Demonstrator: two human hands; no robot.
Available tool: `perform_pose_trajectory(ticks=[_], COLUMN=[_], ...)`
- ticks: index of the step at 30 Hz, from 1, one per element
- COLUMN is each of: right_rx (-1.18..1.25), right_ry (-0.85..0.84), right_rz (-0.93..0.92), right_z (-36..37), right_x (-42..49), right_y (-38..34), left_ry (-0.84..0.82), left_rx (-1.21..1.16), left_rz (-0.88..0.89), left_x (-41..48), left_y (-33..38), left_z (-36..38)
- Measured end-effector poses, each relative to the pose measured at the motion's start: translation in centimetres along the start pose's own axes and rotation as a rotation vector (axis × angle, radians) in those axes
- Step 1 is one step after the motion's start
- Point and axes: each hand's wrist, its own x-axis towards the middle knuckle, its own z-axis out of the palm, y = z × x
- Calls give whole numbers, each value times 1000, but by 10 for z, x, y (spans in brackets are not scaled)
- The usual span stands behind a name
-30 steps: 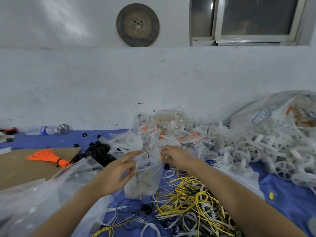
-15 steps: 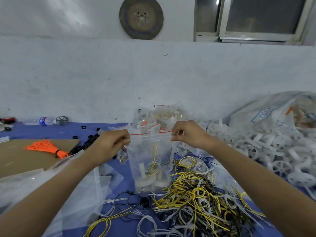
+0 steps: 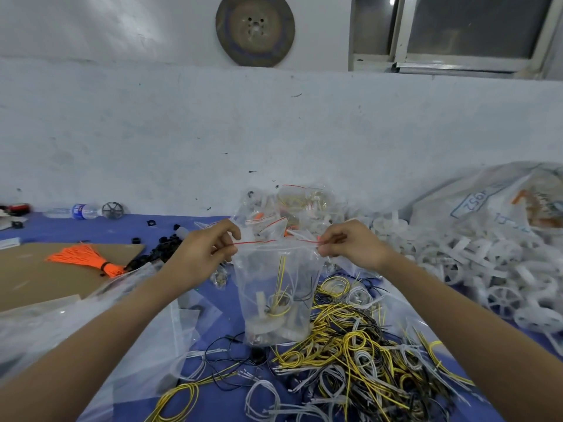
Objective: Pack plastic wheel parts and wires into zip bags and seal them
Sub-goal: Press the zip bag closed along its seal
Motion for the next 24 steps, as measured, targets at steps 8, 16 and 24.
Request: perform_pose_trajectory(ticks=[8, 16, 24], right_rx=[60, -197, -404], right_ry=[-27, -150, -87], right_rz=[80, -197, -327], right_z=[-2, 34, 71], right_x=[-2, -9, -1], right_y=[2, -51, -64], left_ry=[-114, -133, -78], left_rx=[39, 21, -8], left_rz=[60, 203, 192], left_x=[4, 4, 0], left_y=[3, 19, 23], left_z=[-7, 11, 18])
